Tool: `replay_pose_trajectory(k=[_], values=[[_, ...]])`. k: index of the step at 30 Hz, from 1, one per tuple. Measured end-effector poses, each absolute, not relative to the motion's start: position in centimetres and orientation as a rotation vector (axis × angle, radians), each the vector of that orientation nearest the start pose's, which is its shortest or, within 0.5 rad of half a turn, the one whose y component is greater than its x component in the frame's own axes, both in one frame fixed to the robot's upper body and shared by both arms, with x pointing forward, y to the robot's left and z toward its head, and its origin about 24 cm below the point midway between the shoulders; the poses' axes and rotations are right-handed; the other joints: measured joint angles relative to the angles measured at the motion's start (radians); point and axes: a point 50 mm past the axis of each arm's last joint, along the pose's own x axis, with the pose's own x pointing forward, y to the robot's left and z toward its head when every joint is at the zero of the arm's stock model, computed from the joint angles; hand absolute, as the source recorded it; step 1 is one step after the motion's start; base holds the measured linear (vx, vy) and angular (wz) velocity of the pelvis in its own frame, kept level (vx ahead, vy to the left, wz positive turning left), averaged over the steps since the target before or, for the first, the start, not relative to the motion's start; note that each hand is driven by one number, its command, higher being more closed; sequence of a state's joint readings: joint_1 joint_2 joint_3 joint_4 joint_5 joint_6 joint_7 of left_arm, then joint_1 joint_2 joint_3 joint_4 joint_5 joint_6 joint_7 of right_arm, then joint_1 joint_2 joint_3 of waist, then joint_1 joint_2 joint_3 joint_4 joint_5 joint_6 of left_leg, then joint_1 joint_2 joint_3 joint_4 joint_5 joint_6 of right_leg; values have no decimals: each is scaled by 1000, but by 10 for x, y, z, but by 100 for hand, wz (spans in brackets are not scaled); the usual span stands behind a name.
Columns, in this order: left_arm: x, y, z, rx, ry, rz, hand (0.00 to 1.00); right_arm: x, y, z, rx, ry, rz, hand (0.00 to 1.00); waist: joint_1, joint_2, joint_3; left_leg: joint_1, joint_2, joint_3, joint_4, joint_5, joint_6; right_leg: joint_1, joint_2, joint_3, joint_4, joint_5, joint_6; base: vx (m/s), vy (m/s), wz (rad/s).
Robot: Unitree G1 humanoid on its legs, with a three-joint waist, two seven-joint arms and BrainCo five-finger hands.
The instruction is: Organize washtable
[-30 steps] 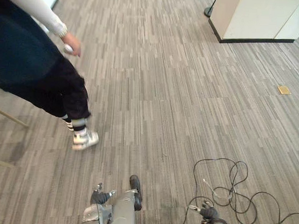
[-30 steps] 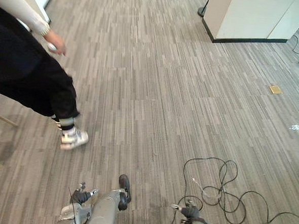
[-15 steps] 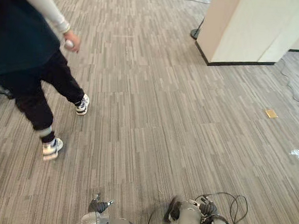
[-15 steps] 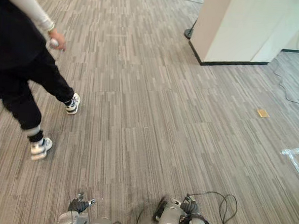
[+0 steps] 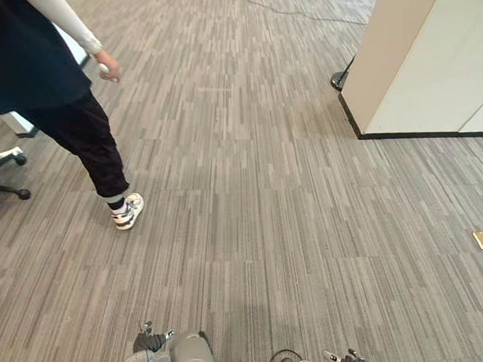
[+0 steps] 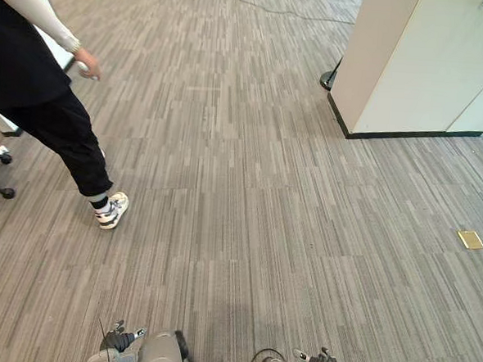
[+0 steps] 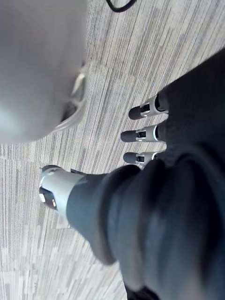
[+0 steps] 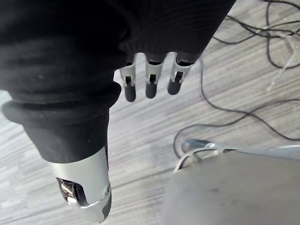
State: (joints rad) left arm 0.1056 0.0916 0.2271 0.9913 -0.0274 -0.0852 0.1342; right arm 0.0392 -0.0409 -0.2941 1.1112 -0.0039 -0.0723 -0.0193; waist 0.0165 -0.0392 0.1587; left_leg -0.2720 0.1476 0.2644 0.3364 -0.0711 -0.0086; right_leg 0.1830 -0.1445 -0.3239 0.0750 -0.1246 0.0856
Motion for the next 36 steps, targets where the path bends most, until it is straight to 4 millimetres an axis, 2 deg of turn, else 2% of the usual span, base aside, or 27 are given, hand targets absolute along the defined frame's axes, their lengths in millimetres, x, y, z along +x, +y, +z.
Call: replay_pose_trajectory(k=[1,2,3,4,5,6,7,8,9,10,12,13,14,15,16,18,19,20,22,23,24,36], values=[[99,226,-150,27,990,419,0,100,-201,-161,103,1062,-316,0,-1,1,0,-10,-5,-9,42,-33,6,-8,-13,-3,42,-6,5,451,220,24],[99,226,-151,25,994,419,0,97,-202,-162,100,1068,-319,0,-1,-5,-3,0,-12,-9,86,-78,25,-35,-44,1,162,-28,27,438,245,13],[96,228,-151,32,1003,422,0,94,-202,-162,99,1079,-321,0,-1,-19,-11,36,-28,8,101,-120,42,-94,-101,10,344,-43,48,426,243,6],[95,229,-152,37,1010,421,0,92,-202,-163,98,1084,-321,0,0,-26,-15,57,-39,22,103,-138,46,-130,-133,28,446,-36,48,436,187,-3],[91,231,-152,49,1021,419,0,93,-201,-163,100,1083,-315,0,0,-29,-17,96,-62,44,107,-168,66,-206,-191,62,634,22,57,510,153,-14],[91,230,-153,60,1026,403,0,99,-202,-162,100,1070,-309,0,-2,-28,-17,135,-63,53,112,-191,82,-271,-213,76,805,27,68,492,118,-15],[92,230,-153,64,1029,396,0,100,-201,-161,101,1067,-307,0,-1,-24,-14,156,-63,53,107,-193,83,-300,-217,72,869,10,53,384,49,-10],[91,228,-153,66,1033,389,0,102,-202,-161,100,1065,-306,0,-2,-19,-12,203,-62,50,77,-193,83,-325,-216,41,920,-41,15,288,1,-9],[92,225,-154,76,1035,367,0,103,-203,-160,96,1060,-307,0,-2,-6,-7,275,-59,49,17,-193,82,-332,-209,-39,898,-96,-12,363,-7,-7],[93,222,-154,76,1033,357,0,105,-204,-159,92,1049,-307,0,-3,0,-6,326,-56,49,-28,-187,73,-336,-202,-115,811,-136,-30,352,-13,-3],[100,217,-153,65,1019,347,0,108,-205,-158,89,1036,-309,0,-4,3,-8,345,-56,45,-40,-185,67,-361,-188,-161,632,-150,-25,315,-59,18],[103,215,-153,61,1011,341,0,107,-204,-158,90,1035,-309,0,-5,-2,-10,345,-62,39,-34,-184,46,-365,-156,-164,436,-96,-31,377,-129,39],[104,217,-152,63,1004,345,0,103,-202,-159,92,1046,-308,0,-2,-23,-19,349,-75,34,-14,-202,12,-374,-137,-137,307,66,-60,327,-140,43],[104,215,-153,58,1012,345,0,102,-205,-159,91,1048,-313,0,-5,-20,-25,357,-76,27,-5,-215,-7,-370,-135,-130,315,61,-51,364,-139,20],[98,204,-157,34,1033,333,0,99,-211,-159,59,1060,-310,0,-1,34,-47,358,-37,25,-3,-216,-20,-332,-93,-139,270,73,-62,296,-81,2],[93,192,-159,4,1048,322,0,95,-218,-159,42,1072,-320,0,0,71,-65,378,-8,30,-11,-214,-23,-276,-41,-149,171,90,-52,255,-50,-15],[92,187,-161,-8,1057,315,0,94,-221,-159,36,1075,-322,0,-1,82,-72,381,2,33,7,-202,-42,-236,-20,-152,107,109,-51,260,-54,-10],[91,185,-161,-14,1058,308,0,91,-219,-160,34,1086,-318,0,-2,71,-73,378,-2,27,6,-215,-55,-202,-23,-152,59,124,-44,219,-34,-4],[92,182,-161,-14,1050,300,0,88,-218,-161,35,1102,-319,0,-1,61,-76,376,-22,24,-99,-208,-55,-177,-27,-155,24,138,-34,99,22,3],[93,182,-161,-19,1048,300,0,87,-219,-161,33,1104,-319,0,-1,62,-75,371,-24,25,-166,-163,-35,-167,-20,-156,13,143,-24,42,48,1],[93,201,-158,50,1038,307,0,62,-202,-169,54,1183,-296,0,-1,-26,-106,391,-117,11,-337,-12,-11,-98,-85,-129,-88,172,34,23,42,0],[91,203,-158,34,1038,334,0,58,-206,-169,72,1186,-340,0,-3,-17,-102,393,-109,39,-337,-12,-12,-100,-81,-128,-95,173,35,0,0,-2]])
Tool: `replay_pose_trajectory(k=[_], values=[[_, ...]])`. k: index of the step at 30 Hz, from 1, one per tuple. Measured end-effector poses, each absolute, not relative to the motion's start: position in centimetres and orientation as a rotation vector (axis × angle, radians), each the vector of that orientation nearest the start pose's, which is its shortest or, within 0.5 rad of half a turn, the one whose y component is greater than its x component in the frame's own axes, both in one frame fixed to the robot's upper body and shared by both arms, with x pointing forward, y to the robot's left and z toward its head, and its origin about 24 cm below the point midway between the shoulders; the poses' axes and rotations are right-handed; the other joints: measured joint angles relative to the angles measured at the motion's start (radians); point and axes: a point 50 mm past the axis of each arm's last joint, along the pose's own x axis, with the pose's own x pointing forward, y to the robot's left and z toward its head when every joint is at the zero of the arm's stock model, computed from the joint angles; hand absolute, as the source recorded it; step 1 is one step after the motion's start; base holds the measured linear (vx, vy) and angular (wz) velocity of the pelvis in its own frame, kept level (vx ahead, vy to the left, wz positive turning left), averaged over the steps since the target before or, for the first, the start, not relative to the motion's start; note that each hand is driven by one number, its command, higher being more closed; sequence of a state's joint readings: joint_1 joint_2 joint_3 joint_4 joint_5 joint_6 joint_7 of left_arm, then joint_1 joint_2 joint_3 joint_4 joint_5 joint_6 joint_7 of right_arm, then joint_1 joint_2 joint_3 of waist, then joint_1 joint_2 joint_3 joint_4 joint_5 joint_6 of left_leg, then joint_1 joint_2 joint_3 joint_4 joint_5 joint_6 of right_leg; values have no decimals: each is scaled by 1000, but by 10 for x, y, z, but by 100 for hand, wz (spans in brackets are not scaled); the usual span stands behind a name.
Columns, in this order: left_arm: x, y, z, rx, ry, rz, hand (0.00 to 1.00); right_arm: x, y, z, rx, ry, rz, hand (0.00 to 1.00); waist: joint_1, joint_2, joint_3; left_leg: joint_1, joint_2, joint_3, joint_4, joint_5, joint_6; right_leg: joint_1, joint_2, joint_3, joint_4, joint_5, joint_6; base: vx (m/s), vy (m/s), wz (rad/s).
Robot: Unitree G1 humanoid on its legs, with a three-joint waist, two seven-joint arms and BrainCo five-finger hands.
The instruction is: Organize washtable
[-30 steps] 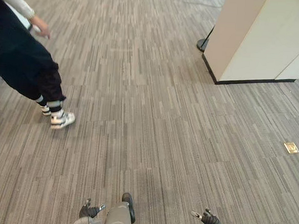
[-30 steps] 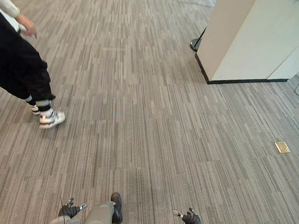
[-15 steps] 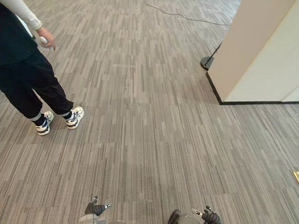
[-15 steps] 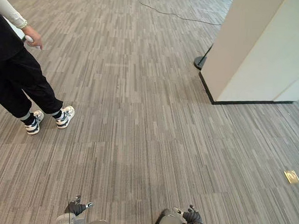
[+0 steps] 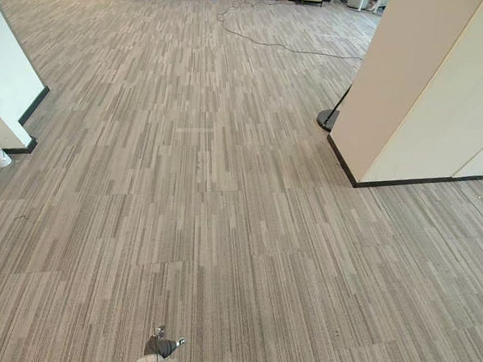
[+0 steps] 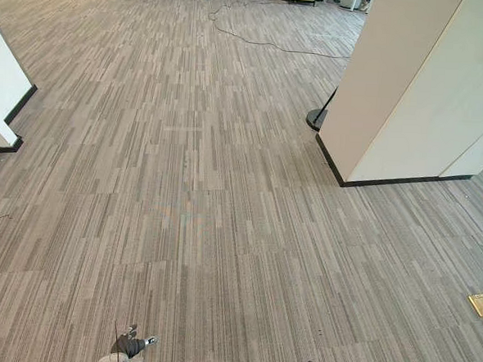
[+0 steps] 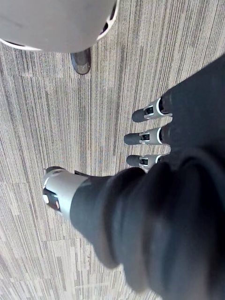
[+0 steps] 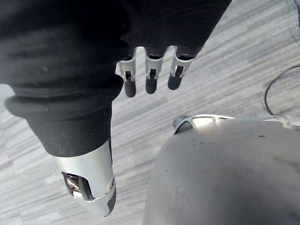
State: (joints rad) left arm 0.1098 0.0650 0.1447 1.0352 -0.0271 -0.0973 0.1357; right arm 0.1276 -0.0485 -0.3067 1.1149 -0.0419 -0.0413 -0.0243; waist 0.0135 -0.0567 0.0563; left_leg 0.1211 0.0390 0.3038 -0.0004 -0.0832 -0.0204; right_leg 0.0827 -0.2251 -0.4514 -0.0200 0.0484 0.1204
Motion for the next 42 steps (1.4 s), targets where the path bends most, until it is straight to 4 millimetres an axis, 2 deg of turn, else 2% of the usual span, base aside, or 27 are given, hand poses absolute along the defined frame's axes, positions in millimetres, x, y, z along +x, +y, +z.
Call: replay_pose_trajectory(k=[6,7,8,9,16,17,18,19,20,21,22,23,24,26,28,29,30,31,32,34,35,36,38,39,40,41,42], values=[[85,207,-158,-2,1036,404,0,54,-208,-169,74,1192,-403,0,-1,4,2,-1,15,14,0,5,-10,7,0,-26,-2,0,1,-10,-35,4],[85,207,-158,-2,1037,413,0,54,-208,-169,74,1192,-403,0,-2,16,10,-1,16,15,0,9,-15,11,-5,-38,-3,0,1,-19,-27,20],[84,207,-158,-4,1035,417,0,54,-209,-169,75,1192,-406,0,-3,7,7,1,20,19,0,9,-17,22,-4,-54,-4,1,1,-25,-31,25],[84,208,-158,-4,1028,420,0,55,-210,-169,80,1188,-414,0,0,16,12,-2,25,24,0,9,-17,23,-2,-70,-5,1,1,-25,-35,21],[83,208,-158,-30,1022,447,0,67,-212,-166,86,1149,-416,0,0,14,25,-7,36,47,-2,11,-22,16,5,-72,-8,2,3,-48,-32,-2],[83,208,-158,-38,1020,455,0,68,-211,-166,89,1144,-417,0,-1,25,29,-25,40,47,4,9,-26,3,7,-68,3,-3,2,-56,-35,-4],[83,209,-157,-42,1019,461,0,71,-211,-166,93,1139,-417,0,-1,23,31,-37,45,48,15,4,-32,-11,7,-65,19,-11,3,-45,-43,1],[87,213,-156,-45,1002,477,0,77,-210,-165,102,1125,-414,0,0,11,48,-77,67,46,82,-33,-53,-33,7,-68,60,-41,-6,-18,-41,3],[88,215,-155,-48,993,485,0,78,-209,-165,106,1122,-415,0,1,11,59,-94,80,42,123,-53,-54,-36,12,-70,74,-57,-10,-20,-85,10],[88,218,-154,-60,981,509,0,80,-210,-164,106,1115,-413,0,4,21,77,-133,116,26,220,-96,-51,-33,24,-77,92,-80,-11,-20,-73,13],[87,220,-154,-68,981,524,0,80,-211,-164,103,1112,-414,0,3,18,79,-156,137,25,277,-112,-53,-23,34,-85,92,-90,-9,-6,-90,42],[87,225,-153,-74,976,544,0,77,-209,-165,103,1119,-412,0,2,28,93,-216,171,25,406,-111,-57,6,46,-112,73,-103,-9,19,-84,74],[88,230,-151,-76,961,563,0,76,-209,-165,101,1124,-408,0,5,3,112,-297,207,32,569,-112,-87,52,50,-141,49,-106,-9,21,-81,82],[76,231,-154,-70,999,584,0,81,-213,-164,83,1111,-405,0,22,12,123,-369,197,43,528,-119,-83,72,35,-160,41,-115,1,35,9,41],[60,221,-159,-94,1054,586,0,89,-220,-160,58,1083,-403,0,40,37,133,-411,167,51,342,-72,-75,70,24,-160,32,-123,22,84,139,-11],[45,217,-163,-108,1100,600,0,94,-221,-159,42,1071,-389,0,64,46,134,-410,155,45,269,35,-56,71,19,-144,22,-124,41,189,200,-30],[32,218,-165,-120,1135,631,0,101,-212,-159,44,1063,-355,0,88,47,129,-407,130,51,249,64,-41,78,11,-121,1,-125,57,327,187,-21],[32,216,-165,-127,1138,635,0,105,-208,-159,43,1058,-333,0,87,34,130,-413,127,54,265,52,-24,77,14,-115,-1,-126,58,306,112,10],[33,221,-164,-128,1128,650,0,112,-200,-159,46,1048,-304,0,87,20,147,-442,124,50,332,21,15,79,4,-94,-2,-122,62,294,97,20],[30,224,-164,-143,1129,682,0,123,-192,-157,39,1028,-264,0,108,3,153,-462,125,39,465,-64,31,108,-14,-94,-1,-129,98,260,138,4],[26,222,-164,-180,1131,717,0,124,-193,-156,29,1026,-254,0,113,5,149,-468,125,27,559,-152,40,134,-34,-93,41,-169,133,299,165,1],[24,222,-165,-181,1136,721,0,120,-196,-157,24,1034,-257,0,110,2,144,-454,120,26,617,-231,40,133,-72,-85,146,-225,145,424,244,8],[24,223,-164,-177,1134,719,0,115,-199,-158,20,1043,-258,0,109,-4,126,-425,91,32,637,-280,53,59,-160,-38,393,-261,133,413,269,16],[25,223,-164,-170,1134,711,0,112,-198,-159,24,1053,-255,0,105,-17,123,-386,57,37,628,-305,75,-50,-235,34,666,-237,40,493,287,37],[27,229,-163,-152,1123,709,0,108,-195,-161,33,1070,-252,0,86,-24,130,-335,39,30,609,-325,87,-148,-228,157,886,-233,58,504,219,39],[27,231,-162,-146,1120,711,0,108,-193,-161,46,1070,-254,0,81,-20,135,-301,29,20,589,-334,95,-191,-200,203,966,-254,89,658,94,26],[30,231,-161,-144,1114,707,0,111,-196,-160,41,1061,-256,0,77,-16,143,-201,16,15,525,-351,97,-255,-139,239,1054,-302,78,675,24,11]])
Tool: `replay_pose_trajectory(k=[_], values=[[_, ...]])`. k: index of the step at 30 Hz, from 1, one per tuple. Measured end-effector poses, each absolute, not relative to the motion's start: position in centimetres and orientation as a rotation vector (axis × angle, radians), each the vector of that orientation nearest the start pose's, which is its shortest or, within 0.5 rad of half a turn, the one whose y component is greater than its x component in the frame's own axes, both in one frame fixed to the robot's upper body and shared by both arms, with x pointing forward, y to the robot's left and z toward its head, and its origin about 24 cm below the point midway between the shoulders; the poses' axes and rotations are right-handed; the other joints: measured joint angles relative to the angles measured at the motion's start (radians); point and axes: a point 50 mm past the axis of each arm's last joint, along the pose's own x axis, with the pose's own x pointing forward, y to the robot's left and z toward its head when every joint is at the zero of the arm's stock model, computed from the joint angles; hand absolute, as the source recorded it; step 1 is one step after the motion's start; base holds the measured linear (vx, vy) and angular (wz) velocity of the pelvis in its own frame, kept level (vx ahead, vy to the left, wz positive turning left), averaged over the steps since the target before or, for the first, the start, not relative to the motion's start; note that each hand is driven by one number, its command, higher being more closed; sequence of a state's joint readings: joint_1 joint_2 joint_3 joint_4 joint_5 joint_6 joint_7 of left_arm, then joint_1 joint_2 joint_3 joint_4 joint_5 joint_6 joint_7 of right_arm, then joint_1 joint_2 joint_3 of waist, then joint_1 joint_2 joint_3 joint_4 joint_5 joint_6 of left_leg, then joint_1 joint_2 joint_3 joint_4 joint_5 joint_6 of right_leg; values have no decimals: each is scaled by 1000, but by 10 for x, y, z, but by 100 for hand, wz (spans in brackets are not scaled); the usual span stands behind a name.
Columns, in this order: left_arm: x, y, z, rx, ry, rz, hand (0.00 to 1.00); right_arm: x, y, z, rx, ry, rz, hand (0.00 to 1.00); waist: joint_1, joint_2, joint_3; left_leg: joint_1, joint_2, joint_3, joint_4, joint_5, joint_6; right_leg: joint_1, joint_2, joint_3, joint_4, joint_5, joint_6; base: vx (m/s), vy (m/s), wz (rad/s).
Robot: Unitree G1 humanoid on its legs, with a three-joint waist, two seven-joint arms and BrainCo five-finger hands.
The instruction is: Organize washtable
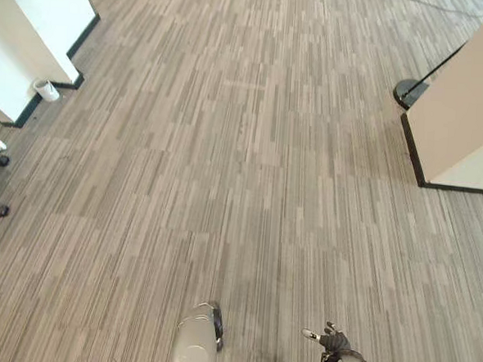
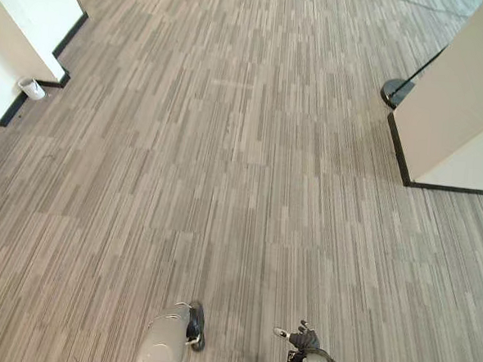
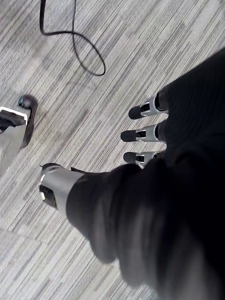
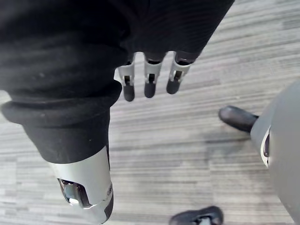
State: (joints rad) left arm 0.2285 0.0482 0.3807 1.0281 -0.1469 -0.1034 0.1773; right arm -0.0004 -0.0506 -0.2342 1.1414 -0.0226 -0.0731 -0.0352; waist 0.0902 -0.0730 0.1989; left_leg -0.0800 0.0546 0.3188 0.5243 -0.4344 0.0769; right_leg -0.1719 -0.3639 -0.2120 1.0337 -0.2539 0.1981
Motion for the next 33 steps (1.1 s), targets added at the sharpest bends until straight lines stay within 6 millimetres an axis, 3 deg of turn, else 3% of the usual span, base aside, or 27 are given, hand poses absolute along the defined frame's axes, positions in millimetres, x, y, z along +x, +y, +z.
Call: replay_pose_trajectory(k=[1,2,4,5,6,7,8,9,10,11,13,14,15,17,19,20,21,22,23,24,25,27,28,30,31,32,33], values=[[31,229,-161,-133,1107,689,0,113,-197,-159,45,1048,-258,0,-6,11,0,95,-5,-8,-71,-3,-3,-57,60,-21,4,-45,-49,569,17,17],[35,229,-160,-127,1096,677,0,117,-198,-157,41,1032,-257,0,-20,15,1,132,-5,-15,-101,-3,-4,-91,81,-48,-10,-65,-84,536,-8,47],[54,225,-158,-123,1050,633,0,131,-206,-148,29,951,-266,0,-54,32,7,233,-3,-53,-184,4,-26,-261,116,-92,-224,-69,-161,602,-37,84],[61,222,-158,-122,1034,619,0,132,-212,-146,24,933,-278,0,-61,41,11,267,2,-77,-202,4,-29,-298,123,-82,-364,-20,-171,605,-89,102],[65,221,-157,-117,1028,608,0,129,-218,-146,16,935,-293,0,-75,45,12,302,7,-105,-220,3,-37,-305,135,-58,-525,86,-169,519,-105,101],[65,220,-158,-110,1030,600,0,124,-221,-147,17,950,-306,0,-79,52,10,327,6,-135,-231,-1,-53,-294,145,-43,-588,184,-167,718,-158,113],[68,217,-158,-109,1029,587,0,109,-222,-151,38,984,-337,0,-78,64,-2,366,36,-190,-231,13,-96,-265,178,-10,-576,318,-182,728,-160,77],[67,210,-159,-138,1029,594,0,109,-228,-150,30,984,-354,0,-72,87,-9,370,59,-220,-204,58,-140,-272,173,-5,-489,236,-186,728,-162,53],[68,208,-159,-139,1031,593,0,108,-229,-150,33,989,-361,0,-75,91,-7,370,60,-240,-178,89,-149,-272,167,-3,-445,201,-184,681,-167,12],[65,205,-161,-145,1047,588,0,104,-232,-151,51,994,-389,0,-80,101,-10,349,74,-239,-74,166,-138,-246,175,-18,-400,135,-180,684,-233,16],[63,202,-162,-156,1062,597,0,96,-235,-152,48,1016,-400,0,-92,132,-1,226,171,-199,244,403,-199,-125,209,-61,-454,66,-189,752,-225,6],[63,199,-163,-162,1066,592,0,92,-238,-152,47,1025,-418,0,-77,155,1,133,291,-102,478,381,-151,-39,264,-66,-518,53,-208,666,-107,-19],[62,202,-162,-156,1062,597,0,89,-237,-154,53,1038,-427,0,-76,153,4,58,342,-54,598,314,-96,25,290,-65,-570,46,-213,776,-78,-23],[62,217,-159,-116,1046,608,0,84,-225,-159,73,1071,-418,0,-74,101,10,-124,301,-36,622,209,-107,160,288,-64,-698,43,-207,632,-29,-12],[59,219,-159,-105,1051,609,0,86,-219,-160,85,1080,-407,0,-64,73,22,-261,251,-7,481,178,-100,237,278,-53,-770,41,-194,513,63,-29],[57,220,-160,-104,1062,610,0,89,-217,-160,82,1076,-396,0,-45,62,26,-335,214,-25,319,182,-105,267,265,-39,-803,18,-157,380,134,-40],[56,220,-160,-107,1069,612,0,89,-217,-160,86,1076,-399,0,-40,58,29,-353,197,-39,198,195,-124,283,258,-30,-813,11,-145,626,279,-63],[46,219,-162,-114,1092,625,0,85,-217,-161,87,1083,-410,0,-16,58,28,-348,162,-102,-109,339,-155,326,251,-8,-834,-22,-101,580,261,-54],[41,220,-162,-116,1104,635,0,83,-218,-162,82,1093,-413,0,-7,56,24,-331,144,-111,-118,413,-144,345,247,7,-836,-37,-87,804,320,-50],[37,224,-162,-123,1108,659,0,82,-207,-165,100,1112,-393,0,-2,15,26,-333,105,-117,-81,391,-103,357,216,26,-816,-47,-104,728,221,-6],[38,231,-160,-124,1097,679,0,83,-200,-165,113,1106,-384,0,-2,-22,16,-348,78,-136,-9,316,-87,327,206,34,-705,-39,-102,709,204,9],[35,235,-160,-144,1095,716,0,83,-199,-166,116,1108,-381,0,3,-36,18,-336,51,-146,49,254,-59,286,166,37,-540,-34,-84,489,148,19],[29,234,-161,-158,1116,727,0,81,-195,-167,126,1116,-372,0,1,-53,16,-294,25,-123,80,203,-44,234,108,59,-345,16,-24,579,163,23],[23,235,-161,-159,1129,738,0,80,-196,-167,133,1126,-359,0,-1,-57,7,-201,-6,-105,84,143,-11,160,35,54,-92,171,43,629,109,15],[23,235,-161,-157,1126,738,0,80,-197,-167,131,1123,-358,0,0,-53,9,-171,-6,-107,75,131,-12,131,36,46,-29,162,33,637,13,-16],[25,236,-161,-150,1126,731,0,87,-198,-166,130,1106,-344,0,-9,-47,11,-79,-6,-106,-7,124,-12,39,67,29,62,75,-5,504,-27,-20],[25,236,-161,-143,1130,726,0,89,-199,-165,127,1098,-342,0,-21,-43,12,-38,-5,-107,-53,126,-14,8,83,9,59,37,-32,488,-42,-26]])
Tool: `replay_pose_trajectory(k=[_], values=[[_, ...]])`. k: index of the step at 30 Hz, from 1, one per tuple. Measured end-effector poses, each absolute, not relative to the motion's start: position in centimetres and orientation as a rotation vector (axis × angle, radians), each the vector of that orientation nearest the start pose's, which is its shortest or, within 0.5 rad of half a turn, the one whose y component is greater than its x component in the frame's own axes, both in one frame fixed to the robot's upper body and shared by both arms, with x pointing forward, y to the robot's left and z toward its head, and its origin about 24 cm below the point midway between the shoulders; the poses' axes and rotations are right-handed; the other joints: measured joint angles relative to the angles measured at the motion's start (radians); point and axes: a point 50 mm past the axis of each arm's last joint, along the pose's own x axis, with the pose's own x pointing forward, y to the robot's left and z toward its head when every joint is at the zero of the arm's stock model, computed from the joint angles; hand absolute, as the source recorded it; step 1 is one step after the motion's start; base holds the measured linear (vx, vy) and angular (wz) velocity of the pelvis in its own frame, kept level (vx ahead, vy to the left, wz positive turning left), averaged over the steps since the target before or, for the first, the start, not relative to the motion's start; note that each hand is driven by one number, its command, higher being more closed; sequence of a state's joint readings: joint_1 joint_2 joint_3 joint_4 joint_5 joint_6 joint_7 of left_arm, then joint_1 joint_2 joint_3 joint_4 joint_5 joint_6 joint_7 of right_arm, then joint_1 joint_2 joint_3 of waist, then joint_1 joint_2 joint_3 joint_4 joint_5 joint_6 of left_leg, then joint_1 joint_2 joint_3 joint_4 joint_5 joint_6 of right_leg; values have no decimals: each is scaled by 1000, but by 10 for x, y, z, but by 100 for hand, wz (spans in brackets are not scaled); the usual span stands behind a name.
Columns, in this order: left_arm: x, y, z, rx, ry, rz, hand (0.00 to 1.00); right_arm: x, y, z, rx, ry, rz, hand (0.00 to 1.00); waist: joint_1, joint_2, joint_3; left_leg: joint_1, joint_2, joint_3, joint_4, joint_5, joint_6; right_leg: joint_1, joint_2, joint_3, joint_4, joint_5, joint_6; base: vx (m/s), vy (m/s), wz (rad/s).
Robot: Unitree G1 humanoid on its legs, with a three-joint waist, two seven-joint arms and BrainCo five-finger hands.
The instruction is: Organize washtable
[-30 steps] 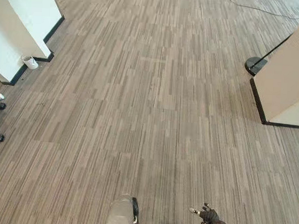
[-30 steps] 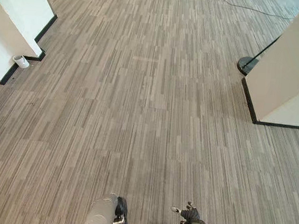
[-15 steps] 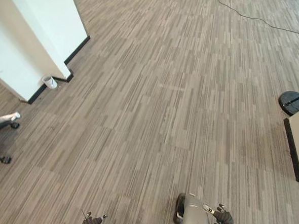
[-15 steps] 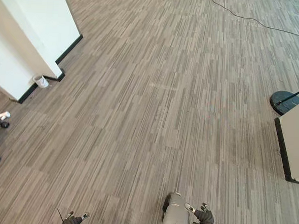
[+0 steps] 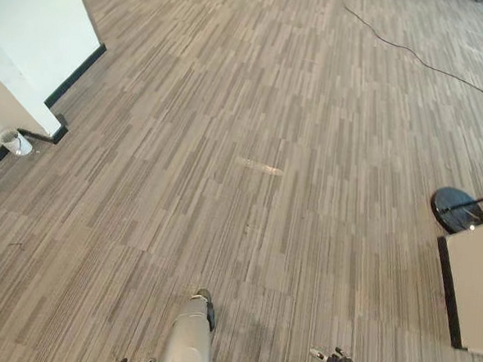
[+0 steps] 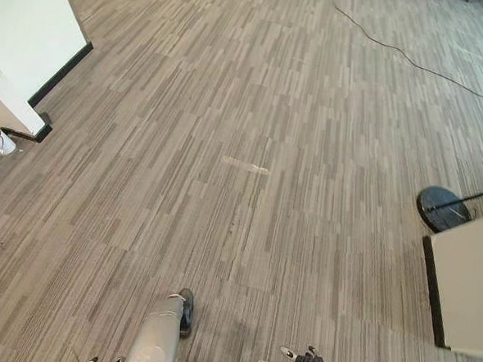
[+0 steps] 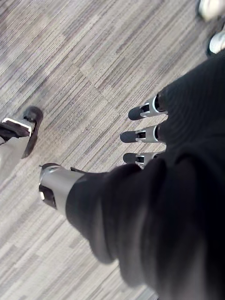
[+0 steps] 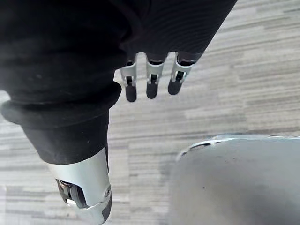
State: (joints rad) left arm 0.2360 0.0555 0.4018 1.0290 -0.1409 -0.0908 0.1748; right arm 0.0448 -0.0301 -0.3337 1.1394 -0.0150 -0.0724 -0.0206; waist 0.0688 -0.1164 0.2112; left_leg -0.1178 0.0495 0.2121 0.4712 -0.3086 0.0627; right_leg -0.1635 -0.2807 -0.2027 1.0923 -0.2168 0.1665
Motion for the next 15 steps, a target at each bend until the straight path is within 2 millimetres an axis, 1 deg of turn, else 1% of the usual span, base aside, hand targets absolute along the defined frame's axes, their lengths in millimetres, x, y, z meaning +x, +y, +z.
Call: replay_pose_trajectory(k=[1,2,3,4,5,6,7,8,9,10,11,12,13,14,15], values=[[28,235,-161,-134,1126,708,0,93,-204,-163,103,1079,-337,0,-13,16,10,85,4,-1,-91,9,-12,-47,20,-69,-61,-55,-48,373,-66,-11],[33,232,-161,-133,1122,690,0,93,-209,-161,78,1074,-334,0,-29,39,11,139,17,-2,-145,12,-17,-87,27,-141,-157,-85,-90,450,-103,8],[43,228,-162,-134,1107,662,0,96,-214,-158,71,1046,-345,0,-42,65,13,183,28,-12,-190,10,-21,-134,22,-213,-336,-84,-107,453,-118,30],[51,225,-161,-137,1092,649,0,96,-216,-158,68,1040,-349,0,-54,74,15,198,34,-22,-203,6,-33,-156,18,-235,-441,-61,-115,454,-156,45],[59,227,-160,-121,1074,633,0,94,-218,-158,72,1041,-362,0,-56,80,17,234,42,-28,-222,-10,-67,-180,14,-260,-671,40,-112,604,-250,37],[63,229,-159,-119,1060,639,0,86,-217,-160,82,1063,-373,0,-55,72,16,284,45,-34,-229,-44,-104,-183,12,-275,-874,152,-99,638,-279,32],[64,229,-159,-119,1059,638,0,82,-216,-161,88,1071,-377,0,-55,69,14,311,47,-38,-229,-68,-116,-181,2,-273,-910,205,-89,731,-307,29],[67,224,-160,-129,1060,626,0,78,-218,-161,94,1078,-389,0,-56,79,5,359,63,-52,-234,-96,-123,-178,12,-260,-836,292,-105,684,-238,14],[66,218,-161,-139,1067,616,0,77,-221,-161,90,1085,-395,0,-52,103,-10,369,93,-71,-170,-74,-137,-211,23,-222,-698,265,-131,790,-301,9],[64,216,-162,-142,1078,611,0,75,-226,-160,83,1087,-406,0,-58,122,-17,325,130,-98,-9,-51,-143,-209,43,-206,-622,213,-191,637,-257,-9],[63,213,-163,-150,1087,610,0,73,-228,-160,84,1091,-415,0,-59,139,-25,290,155,-106,92,-24,-163,-203,57,-208,-595,177,-190,497,-234,-15],[61,209,-165,-159,1099,609,0,71,-230,-160,84,1095,-424,0,-55,157,-29,256,183,-117,194,20,-186,-187,74,-214,-578,147,-196,539,-169,-40],[55,206,-167,-186,1120,622,0,68,-233,-160,79,1102,-428,0,-57,176,-25,182,248,-134,415,231,-273,-126,114,-223,-561,90,-215,662,-142,-38],[54,206,-167,-195,1122,623,0,66,-231,-161,86,1113,-429,0,-58,179,-25,132,301,-111,548,280,-275,-79,138,-221,-570,56,-220,651,-109,-29],[54,207,-167,-199,1120,622,0,64,-230,-162,89,1121,-432,0,-58,181,-23,98,341,-81,629,253,-236,-45,155,-218,-583,40,-222,691,-92,-16]])
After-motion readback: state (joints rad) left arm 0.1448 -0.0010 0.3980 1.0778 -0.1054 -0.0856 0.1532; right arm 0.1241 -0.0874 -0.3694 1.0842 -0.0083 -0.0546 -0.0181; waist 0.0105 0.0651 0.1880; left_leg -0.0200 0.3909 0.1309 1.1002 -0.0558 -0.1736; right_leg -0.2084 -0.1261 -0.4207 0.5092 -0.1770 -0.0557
